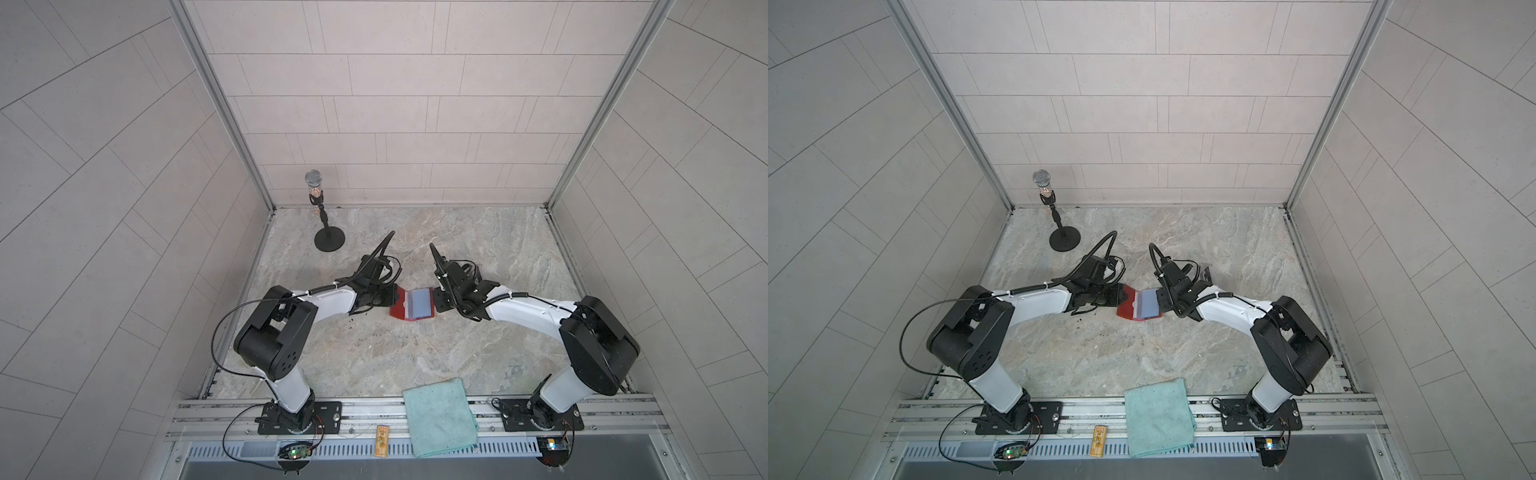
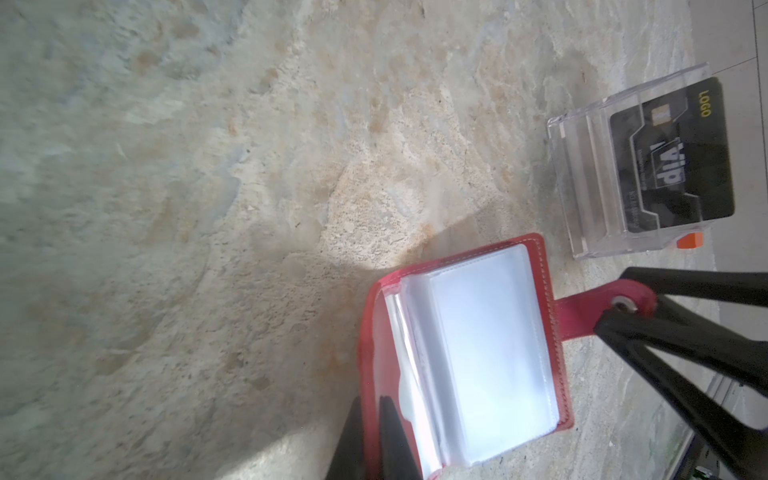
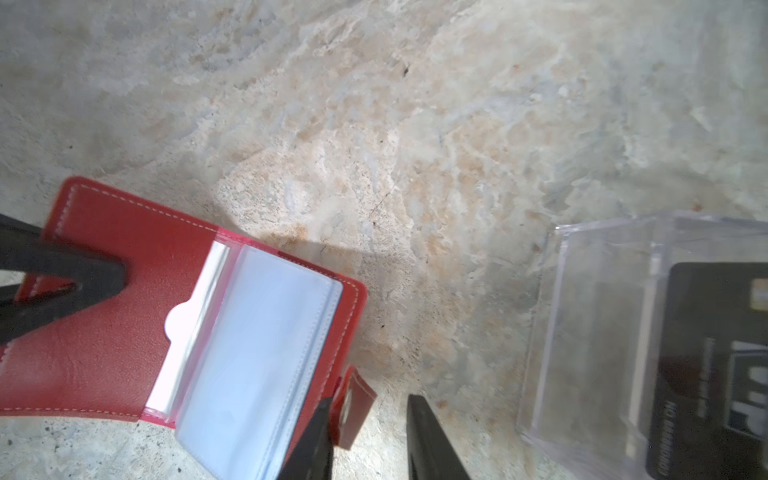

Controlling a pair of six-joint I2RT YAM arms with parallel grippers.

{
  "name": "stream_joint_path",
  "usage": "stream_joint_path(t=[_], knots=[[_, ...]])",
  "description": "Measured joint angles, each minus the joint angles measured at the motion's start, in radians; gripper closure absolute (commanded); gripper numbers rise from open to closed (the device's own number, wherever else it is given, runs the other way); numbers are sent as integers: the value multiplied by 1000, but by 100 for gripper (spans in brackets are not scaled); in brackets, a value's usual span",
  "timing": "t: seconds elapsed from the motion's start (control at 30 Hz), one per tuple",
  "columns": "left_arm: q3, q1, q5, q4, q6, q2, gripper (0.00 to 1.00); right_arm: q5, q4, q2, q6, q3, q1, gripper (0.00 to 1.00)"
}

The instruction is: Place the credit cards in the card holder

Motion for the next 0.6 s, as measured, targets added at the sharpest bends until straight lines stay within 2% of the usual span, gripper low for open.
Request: stream_joint_path(t=[0.2,0.33,0.47,0.6], knots=[[0,0,-7,-15,13,-8,91,58,-36,-66,-2,0,0,60],[0,0,-7,-18,18,-17,90,50,-45,-84,-5,0,0,61],[0,0,-3,-18,18,-25,90,-22,-39,-89,-14,1,0,63],[0,0,-1,-18,18,-31,90,-142,5,-89,-21,0,0,67]])
